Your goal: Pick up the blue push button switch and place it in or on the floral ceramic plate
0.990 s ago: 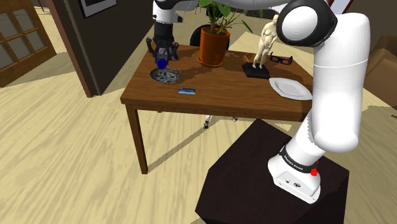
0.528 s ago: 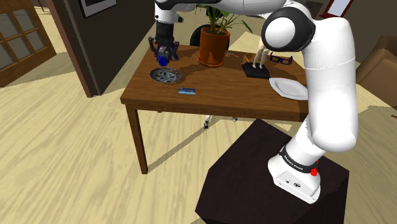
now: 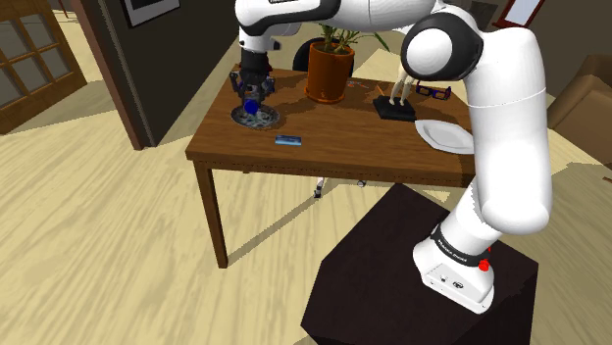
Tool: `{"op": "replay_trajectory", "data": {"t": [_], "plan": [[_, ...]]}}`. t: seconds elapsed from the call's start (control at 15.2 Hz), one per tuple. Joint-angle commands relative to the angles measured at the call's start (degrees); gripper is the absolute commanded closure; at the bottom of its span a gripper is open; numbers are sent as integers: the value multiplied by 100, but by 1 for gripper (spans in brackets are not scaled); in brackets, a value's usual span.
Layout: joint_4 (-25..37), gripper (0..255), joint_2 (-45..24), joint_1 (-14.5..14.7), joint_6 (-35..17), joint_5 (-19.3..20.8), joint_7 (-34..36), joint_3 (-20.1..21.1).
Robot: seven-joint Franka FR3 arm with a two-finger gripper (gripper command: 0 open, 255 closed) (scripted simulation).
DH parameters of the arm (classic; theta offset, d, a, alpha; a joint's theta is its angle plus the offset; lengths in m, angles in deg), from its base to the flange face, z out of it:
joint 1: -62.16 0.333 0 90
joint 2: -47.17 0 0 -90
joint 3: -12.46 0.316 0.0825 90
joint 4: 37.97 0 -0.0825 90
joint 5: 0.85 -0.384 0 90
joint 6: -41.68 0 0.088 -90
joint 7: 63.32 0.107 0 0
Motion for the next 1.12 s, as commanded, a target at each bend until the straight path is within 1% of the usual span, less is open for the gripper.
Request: {"op": "replay_trajectory", "data": {"t": [0.0, 0.07, 0.59, 0.66, 0.99, 1.06], "plan": [[-159, 255, 7, -3, -154, -7, -27, 0], [-212, 255, -5, -2, -218, -10, -36, 1], [-212, 255, -5, -2, -218, -10, -36, 1], [-212, 0, -5, -2, -219, -10, -36, 1], [-212, 0, -5, -2, -219, -10, -35, 1], [-63, 0, 21, -16, -43, -4, -27, -4]]}}
